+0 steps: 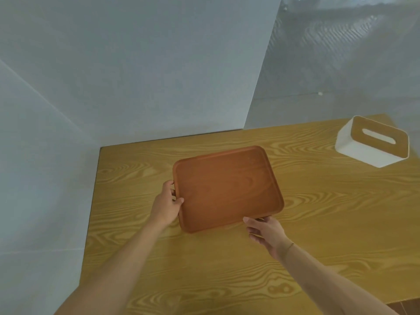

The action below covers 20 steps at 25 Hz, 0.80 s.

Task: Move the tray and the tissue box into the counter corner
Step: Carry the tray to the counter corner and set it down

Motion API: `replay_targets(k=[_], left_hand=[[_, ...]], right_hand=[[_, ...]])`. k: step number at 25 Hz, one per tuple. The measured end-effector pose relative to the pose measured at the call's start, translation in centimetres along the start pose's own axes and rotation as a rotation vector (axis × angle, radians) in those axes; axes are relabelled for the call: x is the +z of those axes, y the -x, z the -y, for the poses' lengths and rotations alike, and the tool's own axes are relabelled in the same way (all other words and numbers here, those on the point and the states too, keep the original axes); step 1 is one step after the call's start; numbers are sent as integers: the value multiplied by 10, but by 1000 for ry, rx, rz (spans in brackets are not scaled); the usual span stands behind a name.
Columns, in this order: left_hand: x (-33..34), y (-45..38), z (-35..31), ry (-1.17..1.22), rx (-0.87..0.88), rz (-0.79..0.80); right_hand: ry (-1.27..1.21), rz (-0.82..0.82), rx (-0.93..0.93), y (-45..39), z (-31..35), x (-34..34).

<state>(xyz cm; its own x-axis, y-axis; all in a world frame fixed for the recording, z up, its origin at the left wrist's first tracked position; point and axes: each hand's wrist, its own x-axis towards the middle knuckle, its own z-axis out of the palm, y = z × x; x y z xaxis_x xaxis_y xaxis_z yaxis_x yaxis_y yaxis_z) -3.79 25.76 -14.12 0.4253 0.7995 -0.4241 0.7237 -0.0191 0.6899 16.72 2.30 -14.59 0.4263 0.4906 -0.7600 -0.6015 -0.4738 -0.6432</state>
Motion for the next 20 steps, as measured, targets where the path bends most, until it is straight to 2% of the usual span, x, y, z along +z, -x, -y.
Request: replay_targets(k=[9,20], left_hand=[[13,-42,8,-92,-45,55],[28,-58,1,-240,-25,7]], right_hand=[[-18,-42,94,-35,5,9],[104,-89,262,-54,17,2]])
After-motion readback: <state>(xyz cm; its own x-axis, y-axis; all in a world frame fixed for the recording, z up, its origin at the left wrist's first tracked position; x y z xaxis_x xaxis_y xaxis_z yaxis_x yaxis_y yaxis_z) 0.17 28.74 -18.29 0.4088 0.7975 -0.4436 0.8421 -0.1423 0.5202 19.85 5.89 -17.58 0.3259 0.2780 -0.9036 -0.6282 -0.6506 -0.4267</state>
